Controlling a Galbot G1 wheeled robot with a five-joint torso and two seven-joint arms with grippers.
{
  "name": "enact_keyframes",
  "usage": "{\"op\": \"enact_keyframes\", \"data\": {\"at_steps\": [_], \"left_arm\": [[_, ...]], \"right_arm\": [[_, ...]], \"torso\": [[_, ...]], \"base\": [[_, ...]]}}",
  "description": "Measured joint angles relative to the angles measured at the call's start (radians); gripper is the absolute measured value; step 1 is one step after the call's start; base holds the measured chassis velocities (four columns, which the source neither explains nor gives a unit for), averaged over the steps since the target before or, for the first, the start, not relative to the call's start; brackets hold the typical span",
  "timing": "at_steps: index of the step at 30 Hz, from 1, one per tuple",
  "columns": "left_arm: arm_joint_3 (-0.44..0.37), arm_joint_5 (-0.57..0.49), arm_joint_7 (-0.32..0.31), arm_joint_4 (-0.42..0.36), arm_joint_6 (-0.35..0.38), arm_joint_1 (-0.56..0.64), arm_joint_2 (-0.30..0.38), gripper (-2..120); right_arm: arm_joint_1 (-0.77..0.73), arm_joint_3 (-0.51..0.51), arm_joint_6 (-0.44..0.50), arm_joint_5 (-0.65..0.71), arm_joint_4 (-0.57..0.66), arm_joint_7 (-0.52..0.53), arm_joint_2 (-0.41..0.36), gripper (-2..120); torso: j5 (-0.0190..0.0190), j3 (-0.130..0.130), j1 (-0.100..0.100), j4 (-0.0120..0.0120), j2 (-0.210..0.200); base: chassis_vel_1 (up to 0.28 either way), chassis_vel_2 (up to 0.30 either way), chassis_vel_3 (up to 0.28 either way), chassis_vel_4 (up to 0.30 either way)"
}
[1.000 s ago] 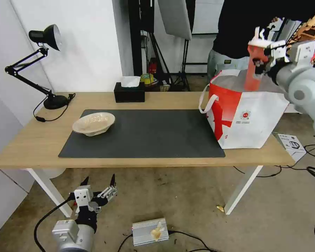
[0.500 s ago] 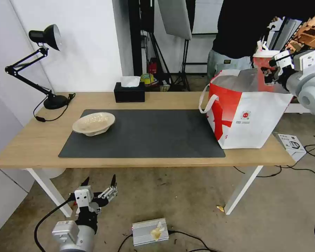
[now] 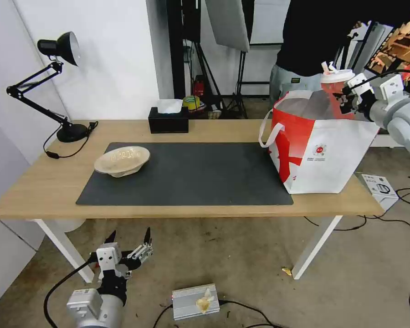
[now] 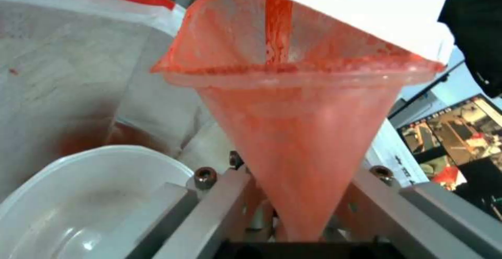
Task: Pick up the trash from the table and place it into the takeout bag.
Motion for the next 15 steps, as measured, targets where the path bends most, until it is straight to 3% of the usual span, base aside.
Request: {"op": "enact_keyframes", "data": {"at_steps": [9, 15], "left_arm": [[0.002, -0.001, -0.002, -0.005, 0.000, 0.006, -0.001, 100], [-0.001, -0.005, -0.003, -0.005, -0.002, 0.003, 0.003, 100]], "right_arm": [[-0.005, 0.003, 0.000, -0.073, 0.005, -0.084, -0.020, 3], [-0.020, 0.017, 0.008, -0.140, 0.024, -0.145, -0.040, 18]], "torso": [[0.0000, 0.000, 0.000, 0.0000, 0.000], [0.0000, 0.000, 0.000, -0.0001, 0.000]], "base": [[0.000, 0.000, 0.000, 0.000], [0.000, 0.000, 0.000, 0.000]]}}
